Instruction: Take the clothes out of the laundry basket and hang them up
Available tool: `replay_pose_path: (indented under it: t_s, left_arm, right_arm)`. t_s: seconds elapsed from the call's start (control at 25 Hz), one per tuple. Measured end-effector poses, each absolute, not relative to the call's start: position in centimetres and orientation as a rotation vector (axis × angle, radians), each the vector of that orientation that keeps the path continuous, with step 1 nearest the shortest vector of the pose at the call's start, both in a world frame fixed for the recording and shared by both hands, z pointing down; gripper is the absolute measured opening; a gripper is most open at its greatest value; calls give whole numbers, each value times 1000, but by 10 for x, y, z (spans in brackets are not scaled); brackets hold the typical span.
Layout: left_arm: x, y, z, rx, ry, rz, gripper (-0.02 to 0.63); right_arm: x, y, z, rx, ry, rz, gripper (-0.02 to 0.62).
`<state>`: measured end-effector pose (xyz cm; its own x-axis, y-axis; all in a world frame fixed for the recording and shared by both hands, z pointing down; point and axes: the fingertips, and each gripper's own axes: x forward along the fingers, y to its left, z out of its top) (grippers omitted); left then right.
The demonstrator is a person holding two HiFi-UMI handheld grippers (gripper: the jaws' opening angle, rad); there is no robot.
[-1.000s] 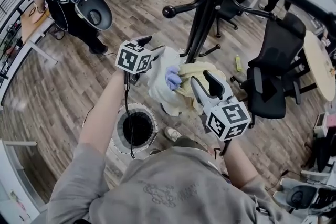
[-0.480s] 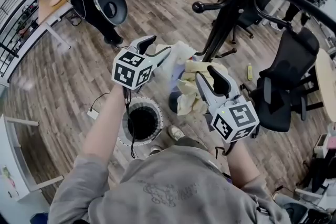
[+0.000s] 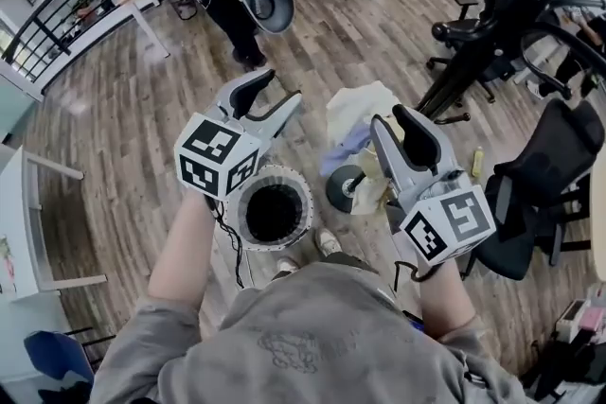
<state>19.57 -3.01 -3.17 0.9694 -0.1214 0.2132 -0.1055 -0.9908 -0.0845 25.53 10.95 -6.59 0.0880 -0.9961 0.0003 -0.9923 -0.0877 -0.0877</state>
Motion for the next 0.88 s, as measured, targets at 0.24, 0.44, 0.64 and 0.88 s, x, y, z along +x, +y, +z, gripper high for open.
replay_pose_path:
  t_s: [0.24,0.44,0.64,0.88]
  left_arm:
    - [128,-42,-55,-3038,363,-256,179]
    - [89,-43,-59,-3053,534,-159,141]
    - [49,-41,-53,-2998,692,-206,120]
    - [5,-37,-30,-2990,861,-270,97]
  right_arm:
    - [216,81,-83,-2128,2227,-44,147]
    - [198,62,-79,-2017,2315,-45,95]
    - [166,47,-80,-1894,2435,-51,79]
    - [117,40,-65,-1729,2618,-81,26]
